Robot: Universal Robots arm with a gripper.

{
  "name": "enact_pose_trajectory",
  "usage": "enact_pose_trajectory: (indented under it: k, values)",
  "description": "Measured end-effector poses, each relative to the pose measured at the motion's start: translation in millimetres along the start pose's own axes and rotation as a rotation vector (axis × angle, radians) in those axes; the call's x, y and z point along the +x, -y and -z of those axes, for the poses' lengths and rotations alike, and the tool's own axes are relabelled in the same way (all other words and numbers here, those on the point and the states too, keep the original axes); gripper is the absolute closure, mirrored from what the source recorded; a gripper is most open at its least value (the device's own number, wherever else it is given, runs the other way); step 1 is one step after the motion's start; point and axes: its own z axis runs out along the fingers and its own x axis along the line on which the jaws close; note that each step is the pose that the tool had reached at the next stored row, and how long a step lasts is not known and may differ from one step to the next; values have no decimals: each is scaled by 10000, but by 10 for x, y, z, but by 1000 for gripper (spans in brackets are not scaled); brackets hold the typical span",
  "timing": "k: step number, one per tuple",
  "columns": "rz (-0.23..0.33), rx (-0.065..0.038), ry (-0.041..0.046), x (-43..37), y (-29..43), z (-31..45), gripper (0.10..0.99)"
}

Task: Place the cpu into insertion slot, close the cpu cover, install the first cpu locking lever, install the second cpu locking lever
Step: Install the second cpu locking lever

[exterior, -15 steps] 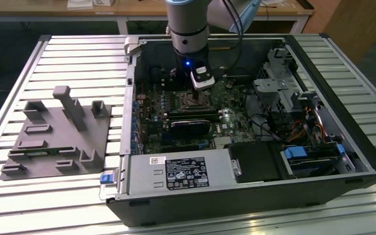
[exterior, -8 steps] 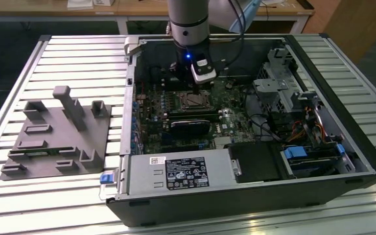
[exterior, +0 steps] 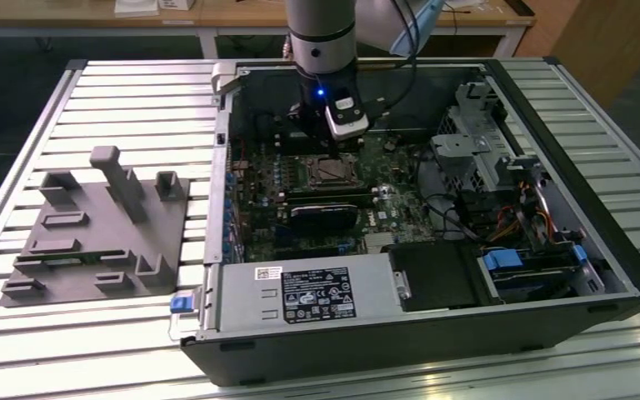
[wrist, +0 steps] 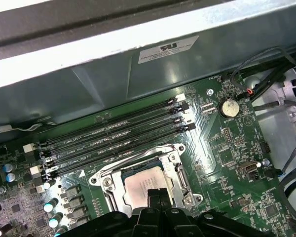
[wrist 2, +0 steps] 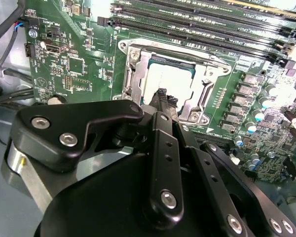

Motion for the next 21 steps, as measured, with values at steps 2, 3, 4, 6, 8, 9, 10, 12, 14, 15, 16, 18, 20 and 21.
enact_pose_trajectory:
  k: [2,3,4,6,8,9,10,12,14,15,16,18,20,21]
  values:
    - [1,4,-1,-1,5,2,980]
    - [1,3,-1,-3,9,2,980]
    - [0,0,0,-5,13,1,980]
    - [0,2,0,-9,25,2,980]
    - [0,1,0,-13,36,2,980]
    - [0,1,0,-15,41,2,980]
    - [0,0,0,-17,45,3,980]
    - [0,1,0,-21,56,3,980]
    - [0,1,0,-26,70,4,980]
    - [0,0,0,-28,76,4,980]
    - [0,1,0,-30,82,5,980]
    - [0,1,0,-35,94,5,980]
    - [0,3,0,-41,110,6,980]
    - [1,5,1,-44,119,6,980]
